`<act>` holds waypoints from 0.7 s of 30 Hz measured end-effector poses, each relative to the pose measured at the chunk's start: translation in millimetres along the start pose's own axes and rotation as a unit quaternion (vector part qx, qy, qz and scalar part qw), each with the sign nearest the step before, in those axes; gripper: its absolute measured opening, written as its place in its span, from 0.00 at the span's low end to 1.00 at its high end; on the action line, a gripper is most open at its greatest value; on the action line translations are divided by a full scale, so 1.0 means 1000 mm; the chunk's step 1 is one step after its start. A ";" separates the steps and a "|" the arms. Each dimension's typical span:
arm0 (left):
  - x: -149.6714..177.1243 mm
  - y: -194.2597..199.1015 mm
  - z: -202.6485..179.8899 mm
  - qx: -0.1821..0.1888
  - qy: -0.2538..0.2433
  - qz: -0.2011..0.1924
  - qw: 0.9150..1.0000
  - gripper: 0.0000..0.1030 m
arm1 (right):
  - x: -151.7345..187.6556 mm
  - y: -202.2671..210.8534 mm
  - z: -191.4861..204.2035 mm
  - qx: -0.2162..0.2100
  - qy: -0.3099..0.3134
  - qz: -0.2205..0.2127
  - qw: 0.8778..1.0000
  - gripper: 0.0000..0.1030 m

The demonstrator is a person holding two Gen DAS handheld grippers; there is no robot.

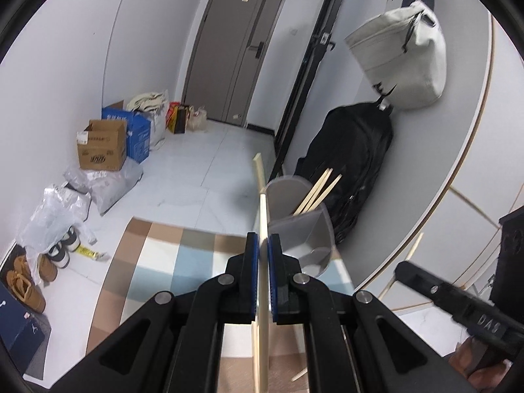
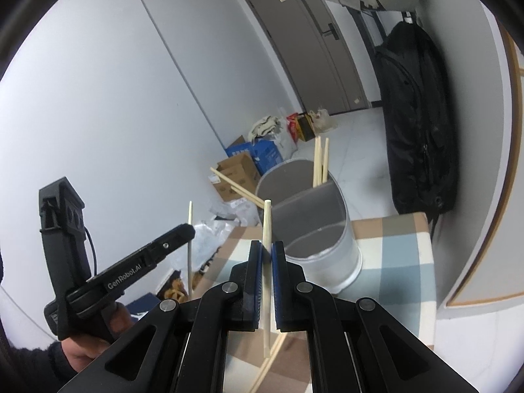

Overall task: Organize utensils
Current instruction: 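Lift both held sticks up above the white holder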

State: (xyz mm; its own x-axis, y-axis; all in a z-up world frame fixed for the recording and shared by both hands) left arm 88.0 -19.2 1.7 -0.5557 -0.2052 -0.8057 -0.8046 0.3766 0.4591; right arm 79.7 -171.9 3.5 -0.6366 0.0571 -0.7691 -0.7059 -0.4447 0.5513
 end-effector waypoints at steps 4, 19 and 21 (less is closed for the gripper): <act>-0.025 0.005 -0.017 0.013 -0.012 -0.028 0.999 0.02 | -0.015 0.008 0.004 0.000 0.004 -0.008 1.000 0.05; -0.100 -0.015 -0.033 0.028 -0.027 -0.081 0.996 0.02 | -0.108 0.009 0.004 0.001 0.010 -0.035 0.999 0.05; -0.107 -0.021 -0.031 0.026 -0.026 -0.085 0.996 0.02 | -0.119 0.004 0.002 0.000 0.005 -0.037 0.999 0.05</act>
Point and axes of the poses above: each gripper's, at about its wrist camera, not at the fingertips, and y roughly against the way its jaws point, z to its left, x to its underside, the point moved 8 cm from there along -y, roughly the way its jaws point, and after that the axes turned 9 degrees about x, right-handed, at the moved point
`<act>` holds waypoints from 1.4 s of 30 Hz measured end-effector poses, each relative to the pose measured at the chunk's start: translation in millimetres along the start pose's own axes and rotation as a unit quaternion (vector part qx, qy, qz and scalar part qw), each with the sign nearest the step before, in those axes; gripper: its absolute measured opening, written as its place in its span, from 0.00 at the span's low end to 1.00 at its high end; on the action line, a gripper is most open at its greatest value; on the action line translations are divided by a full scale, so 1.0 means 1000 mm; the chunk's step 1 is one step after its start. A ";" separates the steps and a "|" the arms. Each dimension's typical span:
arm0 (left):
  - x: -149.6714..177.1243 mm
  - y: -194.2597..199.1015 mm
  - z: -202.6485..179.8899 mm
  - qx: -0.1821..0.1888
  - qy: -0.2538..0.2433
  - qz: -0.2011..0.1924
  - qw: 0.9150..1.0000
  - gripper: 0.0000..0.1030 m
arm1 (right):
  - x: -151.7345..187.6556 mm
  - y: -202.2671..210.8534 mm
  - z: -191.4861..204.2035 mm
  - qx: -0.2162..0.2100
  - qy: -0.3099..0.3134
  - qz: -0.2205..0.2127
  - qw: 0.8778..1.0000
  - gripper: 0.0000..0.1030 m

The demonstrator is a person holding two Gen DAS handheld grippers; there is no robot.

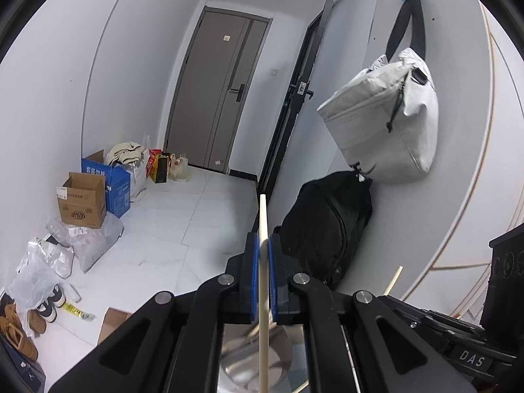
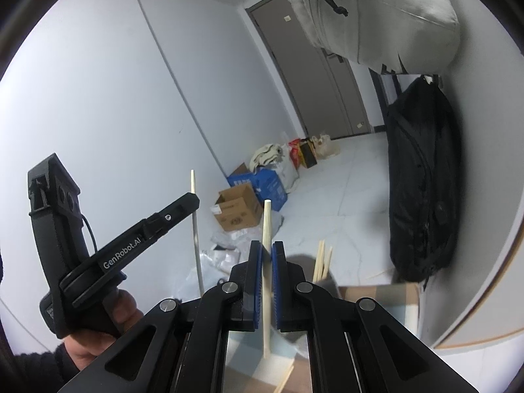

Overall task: Organize utensils
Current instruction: 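Lift both held sticks up above the white holder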

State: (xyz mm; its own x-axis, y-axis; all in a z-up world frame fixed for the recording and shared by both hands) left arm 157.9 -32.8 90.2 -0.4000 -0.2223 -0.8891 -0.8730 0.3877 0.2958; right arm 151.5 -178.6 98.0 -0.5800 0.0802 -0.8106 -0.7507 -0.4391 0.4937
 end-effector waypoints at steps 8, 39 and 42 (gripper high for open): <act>-0.011 -0.032 0.014 -0.016 -0.006 -0.004 1.000 0.02 | -0.035 -0.023 -0.005 0.004 0.003 -0.011 1.000 0.05; 0.008 -0.084 0.035 -0.048 -0.055 -0.035 0.997 0.02 | -0.045 -0.098 -0.014 0.020 0.010 -0.009 1.000 0.05; 0.014 -0.087 0.035 -0.042 -0.055 -0.033 0.997 0.02 | -0.040 -0.103 -0.014 0.021 0.013 -0.008 1.000 0.05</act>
Point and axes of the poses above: each gripper's, at about its wrist camera, not at the fingertips, and y roughly against the way its jaws point, z to its left, x to its underside, the point moved 8 cm from there along -y, roughly the way its jaws point, and after that the axes turned 9 degrees about x, right-handed, at the moved point
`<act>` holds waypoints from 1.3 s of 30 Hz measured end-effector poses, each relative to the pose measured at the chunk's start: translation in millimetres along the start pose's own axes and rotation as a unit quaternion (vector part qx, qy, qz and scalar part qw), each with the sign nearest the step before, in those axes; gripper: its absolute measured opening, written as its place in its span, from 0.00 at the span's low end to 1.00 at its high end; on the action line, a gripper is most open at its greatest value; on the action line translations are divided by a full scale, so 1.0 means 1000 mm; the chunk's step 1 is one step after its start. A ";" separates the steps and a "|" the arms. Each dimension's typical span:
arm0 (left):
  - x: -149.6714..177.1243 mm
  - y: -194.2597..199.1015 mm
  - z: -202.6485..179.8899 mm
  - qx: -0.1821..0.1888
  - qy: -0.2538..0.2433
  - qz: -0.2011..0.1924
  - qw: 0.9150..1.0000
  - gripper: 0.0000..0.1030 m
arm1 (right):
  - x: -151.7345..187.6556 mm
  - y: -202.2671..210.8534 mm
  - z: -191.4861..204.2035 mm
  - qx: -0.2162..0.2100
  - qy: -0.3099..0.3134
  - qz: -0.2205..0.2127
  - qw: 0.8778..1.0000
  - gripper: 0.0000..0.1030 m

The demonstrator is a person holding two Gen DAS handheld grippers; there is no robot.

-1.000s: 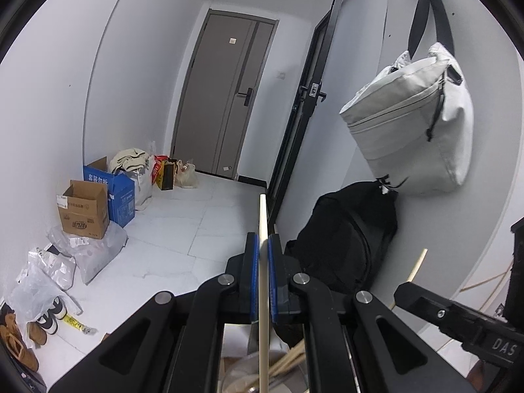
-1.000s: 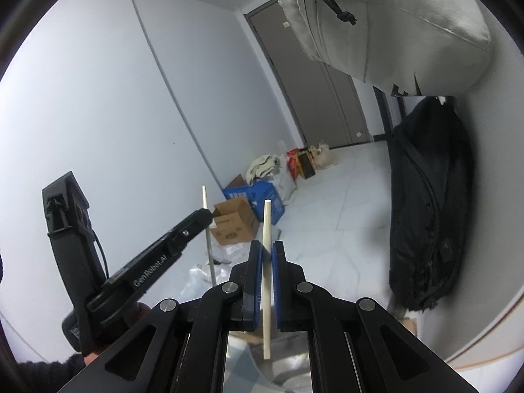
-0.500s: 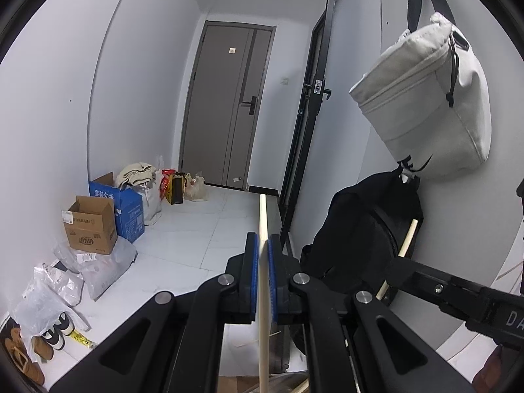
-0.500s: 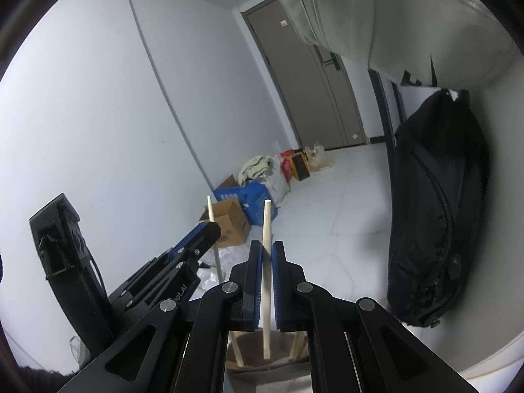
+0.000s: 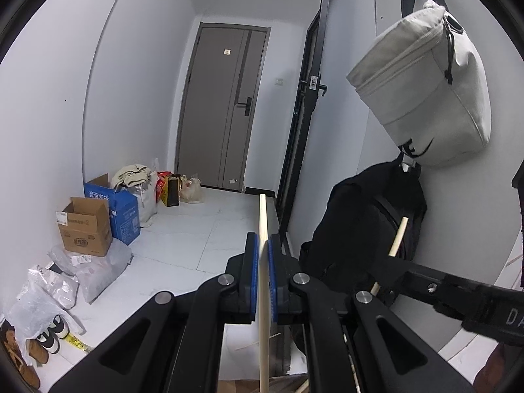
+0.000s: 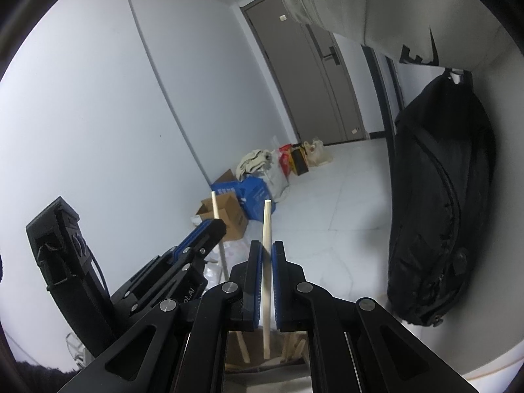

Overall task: Organize utensils
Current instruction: 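Lift both held sticks up above the white holder, then lower both sticks into the white holder and open both grippers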

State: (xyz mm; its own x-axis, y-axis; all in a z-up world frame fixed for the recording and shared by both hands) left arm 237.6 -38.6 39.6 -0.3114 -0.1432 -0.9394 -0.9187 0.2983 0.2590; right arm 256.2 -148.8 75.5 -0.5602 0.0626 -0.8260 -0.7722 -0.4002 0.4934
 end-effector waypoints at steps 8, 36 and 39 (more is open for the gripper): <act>0.014 0.005 -0.013 0.021 -0.034 0.001 0.999 0.02 | 0.029 -0.008 -0.003 -0.005 0.015 0.009 1.000 0.05; 0.020 0.068 -0.018 0.058 0.014 0.088 0.994 0.46 | 0.061 0.063 -0.035 0.022 -0.045 0.007 0.999 0.52; 0.021 0.080 -0.019 0.050 0.013 0.086 0.995 0.51 | 0.067 0.075 -0.030 0.026 -0.042 0.004 0.999 0.55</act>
Point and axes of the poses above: each gripper's, at about its wrist camera, not at the fingertips, and y roughly against the way its jaws point, z to its left, x to its underside, the point moved 8 cm from there along -y, roughly the way its jaws point, and after that the axes turned 9 degrees about x, right-handed, at the moved point
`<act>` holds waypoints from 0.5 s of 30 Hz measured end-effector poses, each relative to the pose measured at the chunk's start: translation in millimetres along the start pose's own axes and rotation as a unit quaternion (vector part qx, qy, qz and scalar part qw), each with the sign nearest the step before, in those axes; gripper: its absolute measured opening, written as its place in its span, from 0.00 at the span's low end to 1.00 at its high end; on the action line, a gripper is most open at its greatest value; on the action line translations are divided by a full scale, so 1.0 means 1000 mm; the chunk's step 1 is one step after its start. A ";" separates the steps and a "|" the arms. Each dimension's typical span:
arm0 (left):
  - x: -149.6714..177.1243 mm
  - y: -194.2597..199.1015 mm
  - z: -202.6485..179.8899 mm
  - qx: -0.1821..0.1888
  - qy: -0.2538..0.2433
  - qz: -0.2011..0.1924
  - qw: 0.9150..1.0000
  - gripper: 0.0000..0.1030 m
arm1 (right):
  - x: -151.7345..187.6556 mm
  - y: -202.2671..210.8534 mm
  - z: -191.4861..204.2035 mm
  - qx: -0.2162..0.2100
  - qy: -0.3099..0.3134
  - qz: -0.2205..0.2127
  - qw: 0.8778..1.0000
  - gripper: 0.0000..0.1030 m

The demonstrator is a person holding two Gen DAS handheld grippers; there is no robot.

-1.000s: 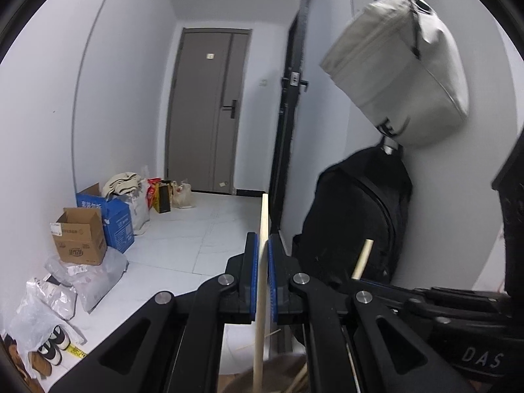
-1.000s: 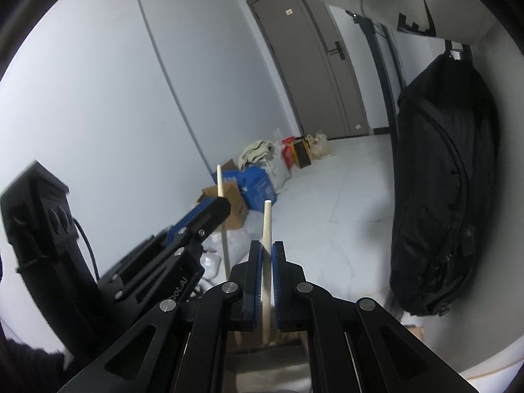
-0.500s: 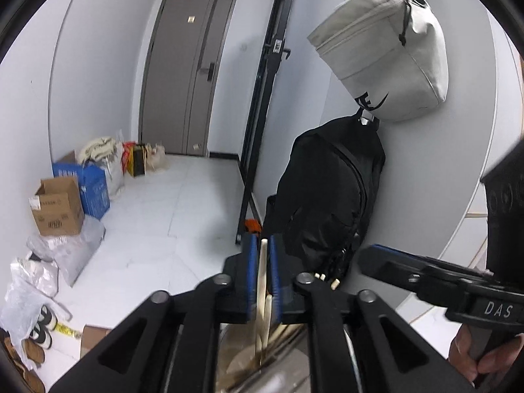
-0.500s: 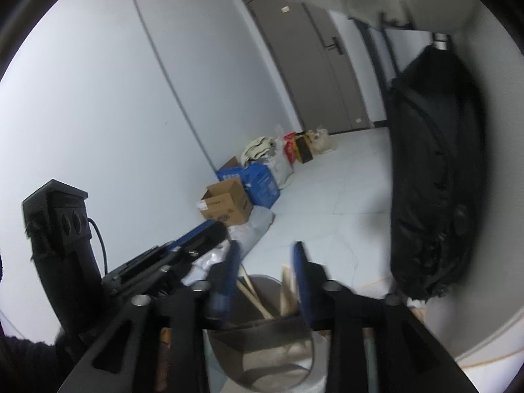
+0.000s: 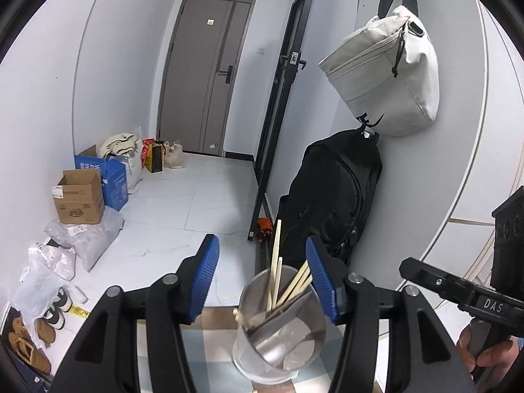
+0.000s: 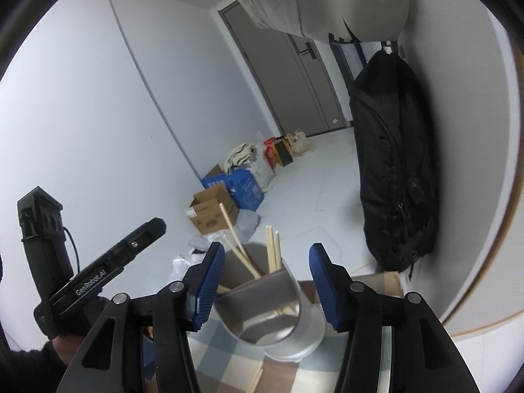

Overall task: Organize utensils
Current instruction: 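Lower both sticks into the white holder and open both grippers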

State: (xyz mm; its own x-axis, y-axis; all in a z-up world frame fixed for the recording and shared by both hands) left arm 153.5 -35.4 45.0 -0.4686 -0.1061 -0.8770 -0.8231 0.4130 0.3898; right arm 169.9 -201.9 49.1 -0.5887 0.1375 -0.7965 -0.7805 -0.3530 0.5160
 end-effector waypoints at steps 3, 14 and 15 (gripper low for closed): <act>0.003 0.011 -0.002 -0.010 -0.003 -0.003 1.000 0.53 | 0.003 0.009 0.003 0.002 -0.003 -0.004 1.000 0.63; 0.025 0.038 -0.011 -0.043 0.007 0.026 0.999 0.54 | 0.032 0.044 0.022 0.008 0.011 -0.007 1.000 0.76; 0.028 0.042 -0.011 -0.042 0.010 0.027 0.999 0.54 | 0.035 0.046 0.024 0.009 0.011 -0.007 1.000 0.78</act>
State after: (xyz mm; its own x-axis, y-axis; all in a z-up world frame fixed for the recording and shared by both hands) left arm 102.7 -31.4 39.9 -0.5178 -0.1036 -0.8492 -0.8204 0.3413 0.4587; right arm 108.2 -191.5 52.1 -0.5734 0.1213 -0.8102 -0.7920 -0.3353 0.5103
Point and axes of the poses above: each gripper's, at about its wrist camera, not at the fingertips, and y roughly against the way its jaws point, z to its left, x to its underside, the point moved 8 cm from there along -y, roughly the way its jaws point, and after that the axes turned 9 degrees about x, right-handed, at the moved point
